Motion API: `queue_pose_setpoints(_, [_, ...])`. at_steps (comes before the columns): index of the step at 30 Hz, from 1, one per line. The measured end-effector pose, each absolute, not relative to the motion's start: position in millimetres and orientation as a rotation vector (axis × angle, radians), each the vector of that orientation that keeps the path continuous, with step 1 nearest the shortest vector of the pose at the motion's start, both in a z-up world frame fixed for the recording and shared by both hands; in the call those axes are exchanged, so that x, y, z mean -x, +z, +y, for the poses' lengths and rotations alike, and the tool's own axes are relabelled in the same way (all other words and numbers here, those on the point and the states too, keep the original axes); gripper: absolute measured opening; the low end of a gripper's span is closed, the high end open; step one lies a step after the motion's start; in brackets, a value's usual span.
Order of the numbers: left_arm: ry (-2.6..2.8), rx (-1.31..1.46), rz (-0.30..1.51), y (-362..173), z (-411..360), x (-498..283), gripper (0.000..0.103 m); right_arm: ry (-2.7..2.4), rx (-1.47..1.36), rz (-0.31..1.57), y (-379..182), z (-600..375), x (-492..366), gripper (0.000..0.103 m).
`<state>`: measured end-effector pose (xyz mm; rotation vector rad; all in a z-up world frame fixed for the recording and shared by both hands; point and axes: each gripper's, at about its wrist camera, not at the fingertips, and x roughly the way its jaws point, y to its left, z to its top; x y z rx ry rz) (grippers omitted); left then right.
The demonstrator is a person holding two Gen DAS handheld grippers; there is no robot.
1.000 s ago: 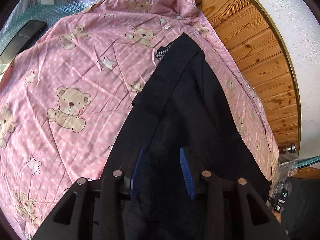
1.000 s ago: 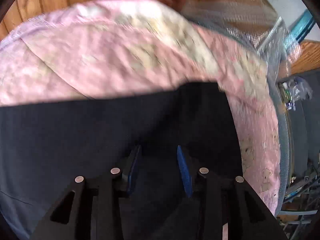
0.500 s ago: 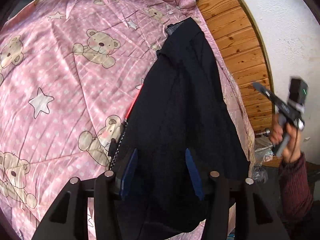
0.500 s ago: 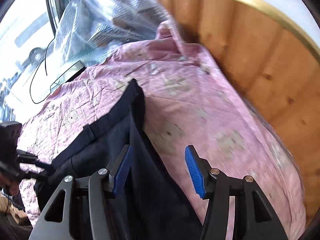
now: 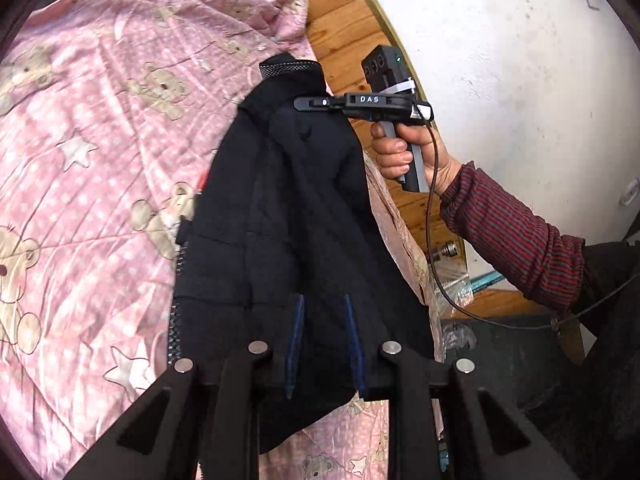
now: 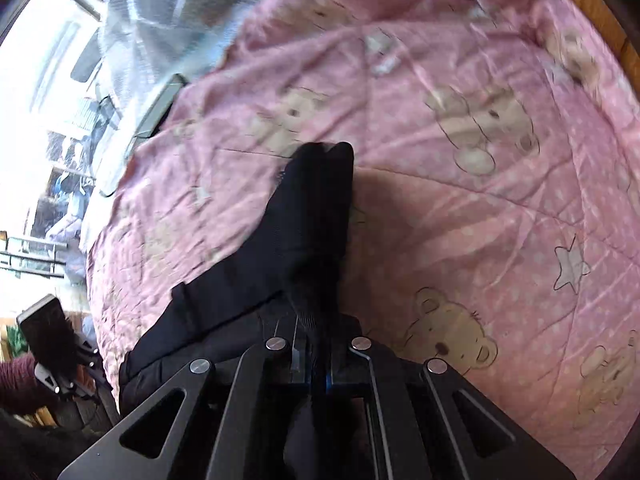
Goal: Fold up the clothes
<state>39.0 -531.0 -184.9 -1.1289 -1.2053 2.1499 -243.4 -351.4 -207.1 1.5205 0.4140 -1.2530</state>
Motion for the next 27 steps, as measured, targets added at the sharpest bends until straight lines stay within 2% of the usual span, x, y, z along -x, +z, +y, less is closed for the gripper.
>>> queue_pose_setpoints(2, [2.178, 1.162, -1.195, -184.8, -536.3, -41.2, 0.022, -1.229, -1.554, 0.33, -210.4, -349.9, 253.4, 0.001])
queue_pose_setpoints(5, [2.214, 1.186, -1.188, -176.4, -545.9, -54.0, 0.023, -1.28, -1.554, 0.367, -204.9, -339.3, 256.4, 0.001])
queue_pose_setpoints(6, [2.222, 1.193, -1.21, -175.6, -550.4, -60.7, 0.023, -1.357, -1.542, 0.399, -197.3, -333.9, 258.7, 0.012])
queue_pose_setpoints(7, [2.23, 1.207, -1.242, -176.9, -556.0, -67.8, 0.026, -1.483, -1.521, 0.426, -185.5, -326.2, 261.0, 0.037])
queue_pose_setpoints(8, [2.235, 1.226, -1.284, -181.0, -563.5, -74.0, 0.029, -1.633, -1.478, 0.446, -169.4, -316.4, 261.3, 0.044])
queue_pose_setpoints(10, [2.23, 1.259, -1.404, -191.7, -576.8, -87.8, 0.041, -1.876, -1.335, 0.446, -124.4, -281.7, 242.6, 0.048])
queue_pose_setpoints(12, [2.211, 1.26, -1.516, -198.3, -582.9, -103.7, 0.046, -1.956, -1.222, 0.472, -92.7, -254.9, 195.8, 0.05])
queue_pose_setpoints(14, [2.204, 1.246, -1.584, -201.1, -584.4, -116.7, 0.047, -1.813, -1.187, 0.531, -84.5, -247.2, 121.7, 0.052])
queue_pose_setpoints(16, [2.185, 1.241, -1.631, -202.6, -583.3, -126.5, 0.048, -1.508, -1.197, 0.599, -95.9, -247.5, 32.8, 0.058])
queue_pose_setpoints(18, [2.174, 1.251, -1.659, -203.1, -579.9, -133.6, 0.048, -1.252, -1.175, 0.723, -119.3, -247.0, -44.8, 0.059])
queue_pose_setpoints(20, [2.179, 1.257, -1.642, -197.3, -573.9, -134.2, 0.048, -1.113, -1.159, 0.84, -147.9, -245.3, -91.5, 0.058])
queue_pose_setpoints(21, [2.19, 1.253, -1.625, -193.9, -571.5, -135.4, 0.048, -1.095, -1.146, 0.889, -161.3, -245.8, -100.5, 0.055])
queue_pose_setpoints(22, [2.203, 1.25, -1.61, -191.0, -569.1, -136.7, 0.048, -1.113, -1.133, 0.94, -173.7, -249.7, -100.9, 0.035])
queue_pose_setpoints(24, [2.217, 1.239, -1.601, -188.0, -564.4, -142.9, 0.048, -1.162, -1.157, 0.948, -185.2, -260.5, -81.1, 0.006])
queue_pose_setpoints(27, [2.223, 1.229, -1.626, -187.3, -557.2, -153.5, 0.048, -1.32, -1.204, 0.685, -148.2, -257.0, -22.7, 0.003])
